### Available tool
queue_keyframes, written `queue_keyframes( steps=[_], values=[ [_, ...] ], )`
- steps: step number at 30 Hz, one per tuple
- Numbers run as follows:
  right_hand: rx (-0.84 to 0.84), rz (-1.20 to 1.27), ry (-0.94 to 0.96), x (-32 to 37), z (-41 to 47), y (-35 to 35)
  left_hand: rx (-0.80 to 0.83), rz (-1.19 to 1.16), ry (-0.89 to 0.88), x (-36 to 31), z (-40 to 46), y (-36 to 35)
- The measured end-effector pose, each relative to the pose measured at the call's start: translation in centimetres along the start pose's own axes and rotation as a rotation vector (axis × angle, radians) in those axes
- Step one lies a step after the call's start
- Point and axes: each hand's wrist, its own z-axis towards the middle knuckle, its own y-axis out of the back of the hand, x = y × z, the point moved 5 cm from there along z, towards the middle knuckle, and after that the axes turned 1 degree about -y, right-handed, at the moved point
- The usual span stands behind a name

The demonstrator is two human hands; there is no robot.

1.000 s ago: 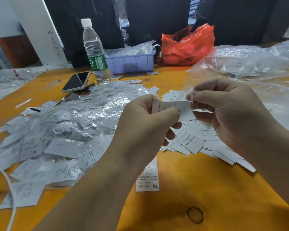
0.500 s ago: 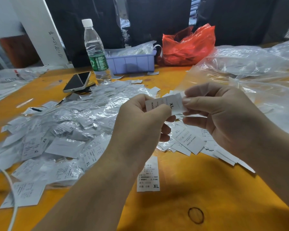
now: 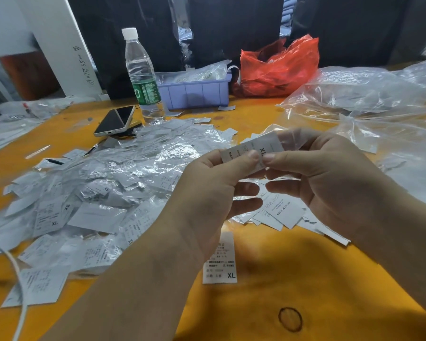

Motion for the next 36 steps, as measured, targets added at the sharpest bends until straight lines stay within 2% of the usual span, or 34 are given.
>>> queue_keyframes(
  steps=[10,16,26,32,36],
  values=[
    [-0.048,0.071,0.033,0.1,0.1,0.3,-0.096,0.118,-0.078,-0.6,-0.4,0.4],
    [-0.05,0.068,0.068,0.7,-0.1,0.4,-0.201,0.358,-0.264,-1.4,-0.7,0.6],
    [0.044,0.163,0.05,0.5,-0.3,-0.5,-0.06,0.319,-0.281,-1.5,-1.1,-0.2],
    [-0.01,0.064,0.025,0.2,0.1,0.4,-0.042,0.26,-0.238,-1.4,-0.9,-0.1],
    [-0.031,-0.016,0.015,-0.2,0.1,0.3,-0.034,0.329,-0.271,-1.3,-1.0,-0.3]
  ],
)
